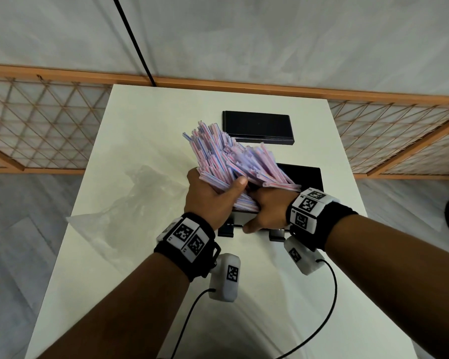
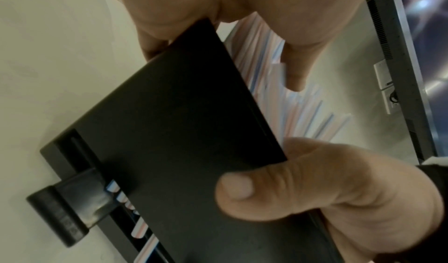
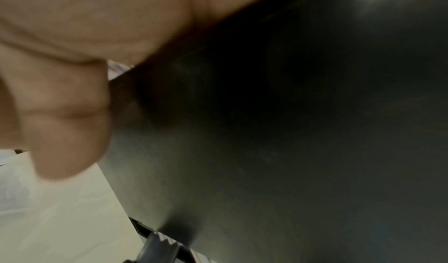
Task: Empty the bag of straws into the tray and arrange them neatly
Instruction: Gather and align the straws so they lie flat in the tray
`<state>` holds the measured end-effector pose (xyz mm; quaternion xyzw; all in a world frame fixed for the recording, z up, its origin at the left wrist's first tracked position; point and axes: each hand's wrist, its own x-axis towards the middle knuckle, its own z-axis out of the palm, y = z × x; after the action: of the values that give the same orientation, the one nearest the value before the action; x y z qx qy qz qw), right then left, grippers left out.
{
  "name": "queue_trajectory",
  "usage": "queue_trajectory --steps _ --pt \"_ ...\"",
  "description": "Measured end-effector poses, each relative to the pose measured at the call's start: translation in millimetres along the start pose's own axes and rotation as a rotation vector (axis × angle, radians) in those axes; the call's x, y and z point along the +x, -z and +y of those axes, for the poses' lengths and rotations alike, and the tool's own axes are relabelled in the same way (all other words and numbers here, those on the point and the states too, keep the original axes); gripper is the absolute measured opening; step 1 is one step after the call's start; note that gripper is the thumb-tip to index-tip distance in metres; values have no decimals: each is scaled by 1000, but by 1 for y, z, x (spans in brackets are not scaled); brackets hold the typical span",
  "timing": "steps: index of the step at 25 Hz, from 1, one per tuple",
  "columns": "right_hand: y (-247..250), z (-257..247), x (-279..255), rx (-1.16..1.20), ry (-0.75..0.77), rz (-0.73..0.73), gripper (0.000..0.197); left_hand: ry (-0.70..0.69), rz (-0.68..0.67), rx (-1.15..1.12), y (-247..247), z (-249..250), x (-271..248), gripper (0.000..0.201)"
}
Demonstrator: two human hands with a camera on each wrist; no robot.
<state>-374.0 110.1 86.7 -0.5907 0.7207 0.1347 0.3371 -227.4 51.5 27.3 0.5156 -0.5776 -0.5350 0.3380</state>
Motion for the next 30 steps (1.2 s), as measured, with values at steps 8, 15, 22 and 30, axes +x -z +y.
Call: queue_trajectory --steps 8,15,22,30 --pt "3 -3 7 -21 6 -33 76 -18 -17 -21 -3 2 -2 89" --pt "0 5 3 90 68 142 57 -39 -17 6 0 -5 2 87" --pt "-4 3 5 118 -1 67 52 117 28 -360 6 17 -3 94" --pt "1 -2 9 185 153 66 68 -1 -110 -123 1 6 -1 96"
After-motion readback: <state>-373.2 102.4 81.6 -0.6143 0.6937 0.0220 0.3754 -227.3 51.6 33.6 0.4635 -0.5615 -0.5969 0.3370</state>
